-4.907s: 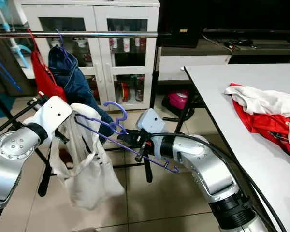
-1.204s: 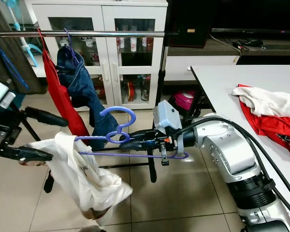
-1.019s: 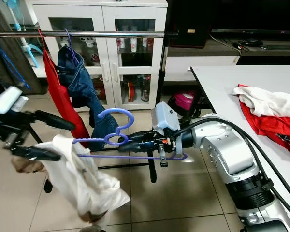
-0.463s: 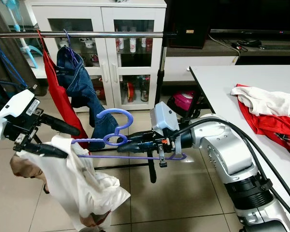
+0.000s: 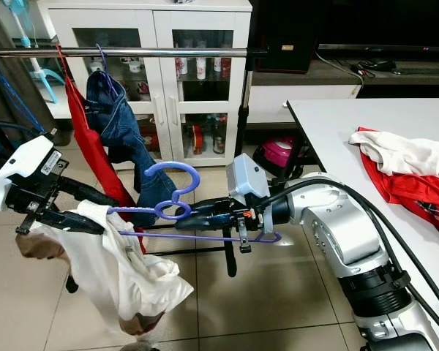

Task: Hang hanger

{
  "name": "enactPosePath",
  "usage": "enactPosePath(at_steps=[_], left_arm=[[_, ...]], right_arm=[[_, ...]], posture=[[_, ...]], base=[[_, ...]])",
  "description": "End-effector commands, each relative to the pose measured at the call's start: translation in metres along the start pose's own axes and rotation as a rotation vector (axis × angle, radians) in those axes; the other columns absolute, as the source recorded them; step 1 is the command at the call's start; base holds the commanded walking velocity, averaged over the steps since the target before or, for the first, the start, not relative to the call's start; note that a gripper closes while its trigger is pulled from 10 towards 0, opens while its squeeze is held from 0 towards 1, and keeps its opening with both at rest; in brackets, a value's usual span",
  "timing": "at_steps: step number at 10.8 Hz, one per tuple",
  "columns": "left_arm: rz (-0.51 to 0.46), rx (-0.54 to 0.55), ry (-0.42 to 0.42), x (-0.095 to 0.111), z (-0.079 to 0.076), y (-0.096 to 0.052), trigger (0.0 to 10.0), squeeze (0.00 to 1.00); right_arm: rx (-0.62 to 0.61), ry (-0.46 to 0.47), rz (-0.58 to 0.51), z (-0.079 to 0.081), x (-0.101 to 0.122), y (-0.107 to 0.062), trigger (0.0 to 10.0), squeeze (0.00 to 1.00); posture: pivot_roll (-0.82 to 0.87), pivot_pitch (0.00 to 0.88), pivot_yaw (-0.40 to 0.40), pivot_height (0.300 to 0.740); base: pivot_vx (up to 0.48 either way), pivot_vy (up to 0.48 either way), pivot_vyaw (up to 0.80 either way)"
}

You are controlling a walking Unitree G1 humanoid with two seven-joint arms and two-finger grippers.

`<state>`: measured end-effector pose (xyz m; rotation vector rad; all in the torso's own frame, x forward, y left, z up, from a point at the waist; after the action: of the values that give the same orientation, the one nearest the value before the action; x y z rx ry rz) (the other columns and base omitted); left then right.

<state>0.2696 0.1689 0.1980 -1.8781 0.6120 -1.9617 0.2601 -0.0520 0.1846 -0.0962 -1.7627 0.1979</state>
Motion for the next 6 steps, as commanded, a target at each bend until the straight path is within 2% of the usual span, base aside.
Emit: enactPosePath(at_steps=[1,6], left_arm=[[0.019,0.000,0.010,0.0029,0.0016,-0.0003,0.0,0.00],[0.015,0.007,-0.012,-0.0012,0.0015,-0.0011,0.0,0.00]], right_arm=[[0.009,-0.048,-0.026,-0.0032,0.0129,0.0009,10.0,0.00],[0.005,-0.051,-0.030,-0.0063,0.0140,0.0007,10.0,0.00]], posture=[[0.01,0.000,0.036,0.740],[0.02,0.000,0.028,0.740]], base=[[0.000,0.000,0.00],[0.000,0.000,0.00]])
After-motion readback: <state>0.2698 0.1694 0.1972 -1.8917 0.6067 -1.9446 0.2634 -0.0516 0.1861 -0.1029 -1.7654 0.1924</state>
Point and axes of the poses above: a point about 5 cm out from each wrist's last joint towards the gripper, its own y axis pointing out of the wrist towards the gripper, its own x axis along the axis of the wrist's last joint, z = x × y, the point moved 6 cm from there along y, pointing out of the wrist towards the gripper, and after that the axes turned 4 degrees about -y, right-handed, at the moved point
